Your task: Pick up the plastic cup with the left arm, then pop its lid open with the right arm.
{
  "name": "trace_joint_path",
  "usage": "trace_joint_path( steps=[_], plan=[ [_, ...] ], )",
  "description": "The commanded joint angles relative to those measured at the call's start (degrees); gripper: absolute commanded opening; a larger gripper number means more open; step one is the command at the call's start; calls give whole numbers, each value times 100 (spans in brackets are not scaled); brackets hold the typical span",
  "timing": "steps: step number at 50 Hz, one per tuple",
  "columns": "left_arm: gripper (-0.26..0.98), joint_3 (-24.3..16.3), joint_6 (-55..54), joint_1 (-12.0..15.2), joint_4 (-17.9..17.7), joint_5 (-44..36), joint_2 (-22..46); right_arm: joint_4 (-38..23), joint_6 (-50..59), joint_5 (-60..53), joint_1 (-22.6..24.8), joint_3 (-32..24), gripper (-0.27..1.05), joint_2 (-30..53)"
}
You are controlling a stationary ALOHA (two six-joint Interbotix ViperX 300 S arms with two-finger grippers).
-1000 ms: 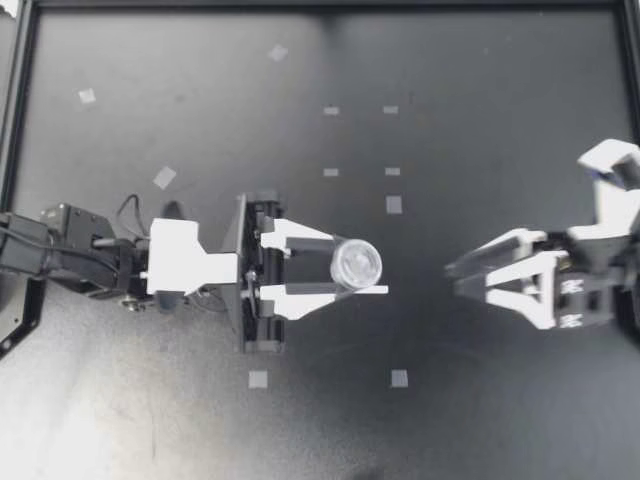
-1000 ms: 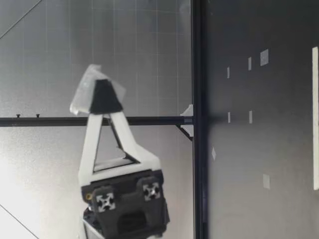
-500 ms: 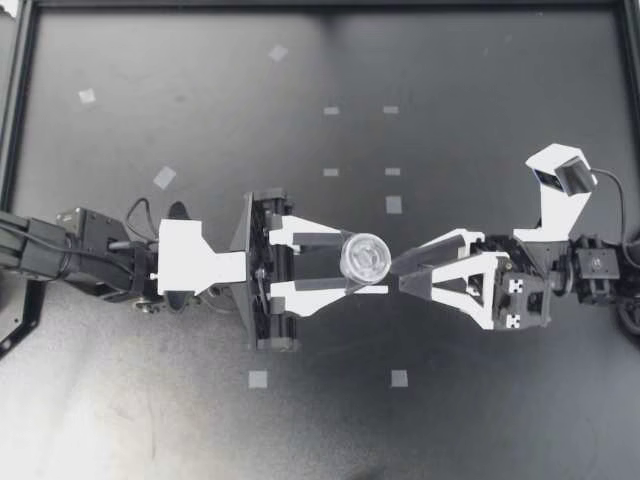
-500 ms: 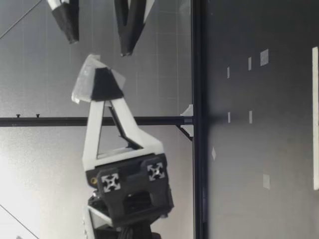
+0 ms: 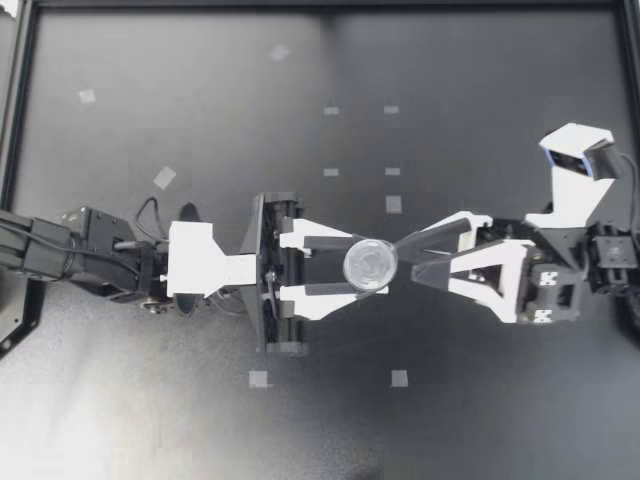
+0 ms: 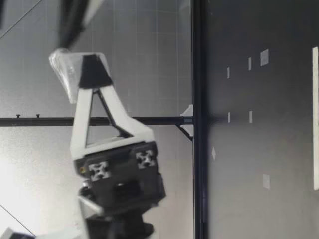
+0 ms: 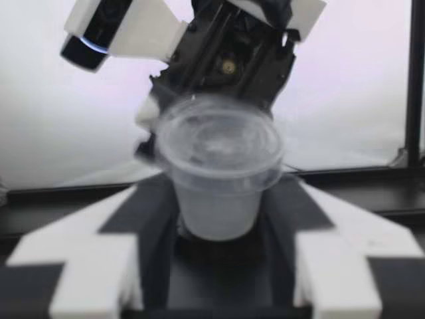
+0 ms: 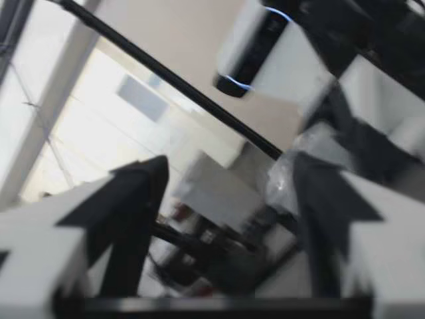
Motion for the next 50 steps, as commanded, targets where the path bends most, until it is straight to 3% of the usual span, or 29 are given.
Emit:
trace_joint_path(
  steps=[1,14,20,31,50],
  plan=[
    [11,-62,-18,26,9,35,-79,-9,-79,18,-62,-44,68,-211],
    [11,-79,-396,18,-26,246,-70,-448,-879,721,-404,97,68,-650],
    [11,-70,-668,18,-44,299,-70,-686,-2224,1406,-439,114,68,-949],
    [11,-44,-765,18,-44,554,-70,-510,-4992,2549,-439,439,68,-1327],
    [11,-132,-747,26,-44,747,-70,-378,-5115,2558,-439,562,68,-1318]
  ],
)
